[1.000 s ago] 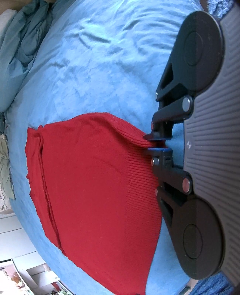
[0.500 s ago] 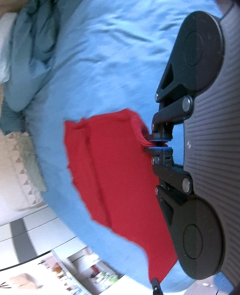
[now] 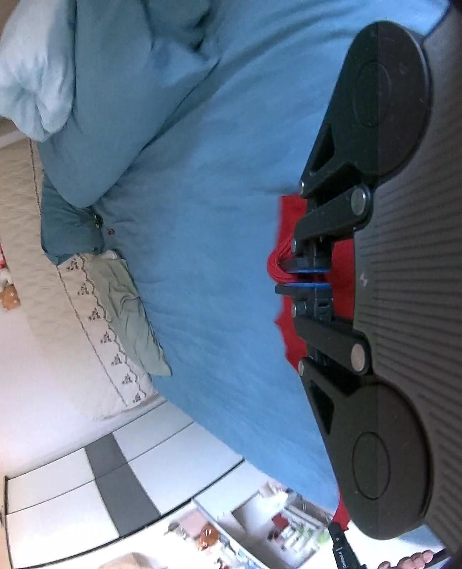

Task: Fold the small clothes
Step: 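Lift the hem with the right tool while the left tool grips the hem too, folding toward the collar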

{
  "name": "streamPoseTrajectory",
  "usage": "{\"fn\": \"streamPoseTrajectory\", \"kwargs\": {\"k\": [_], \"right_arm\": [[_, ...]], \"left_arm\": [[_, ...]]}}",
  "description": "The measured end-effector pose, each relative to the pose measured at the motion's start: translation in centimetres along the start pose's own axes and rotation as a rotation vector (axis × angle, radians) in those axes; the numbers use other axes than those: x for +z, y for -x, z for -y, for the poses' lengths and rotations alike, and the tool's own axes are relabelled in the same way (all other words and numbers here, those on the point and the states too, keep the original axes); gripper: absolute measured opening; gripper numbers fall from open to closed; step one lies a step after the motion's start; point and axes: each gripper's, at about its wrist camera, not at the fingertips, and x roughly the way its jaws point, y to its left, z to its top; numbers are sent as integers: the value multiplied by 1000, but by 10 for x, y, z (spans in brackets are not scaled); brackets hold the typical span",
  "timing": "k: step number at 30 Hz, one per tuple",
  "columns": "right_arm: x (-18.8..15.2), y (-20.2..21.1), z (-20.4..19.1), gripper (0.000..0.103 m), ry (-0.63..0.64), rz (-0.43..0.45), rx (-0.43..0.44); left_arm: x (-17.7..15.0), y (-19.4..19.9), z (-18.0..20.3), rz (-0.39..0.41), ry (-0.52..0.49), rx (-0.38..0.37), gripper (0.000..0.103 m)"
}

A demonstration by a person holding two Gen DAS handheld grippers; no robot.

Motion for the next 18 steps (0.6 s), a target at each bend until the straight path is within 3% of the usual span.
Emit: {"fn": "streamPoseTrajectory", "kwargs": {"k": [5,9,11,12,13,15,16,18], "right_arm": [[-14,-126,17,20,37,-40,-103],[-16,-168,33,20,21,-51,-82],[-13,-171,35,24,13,-58,-58],[-12,-168,34,35,26,-53,-48],[-13,-160,30,67,58,-39,-55],[-18,-138,18,103,118,22,-87],[-24,-123,11,103,150,48,-82],[-38,-107,-1,103,185,6,-52]], "left_arm": [[-14,-118,23,-69,9,16,4],[-18,-158,21,-116,40,34,6],[-16,-154,18,-94,23,44,16],[-15,-146,18,-77,4,47,39],[-16,-134,19,-60,-24,55,67],[-17,-109,19,-42,-77,39,73],[-19,-98,17,-38,-83,15,73],[-30,-79,17,-82,-81,-27,74]]}}
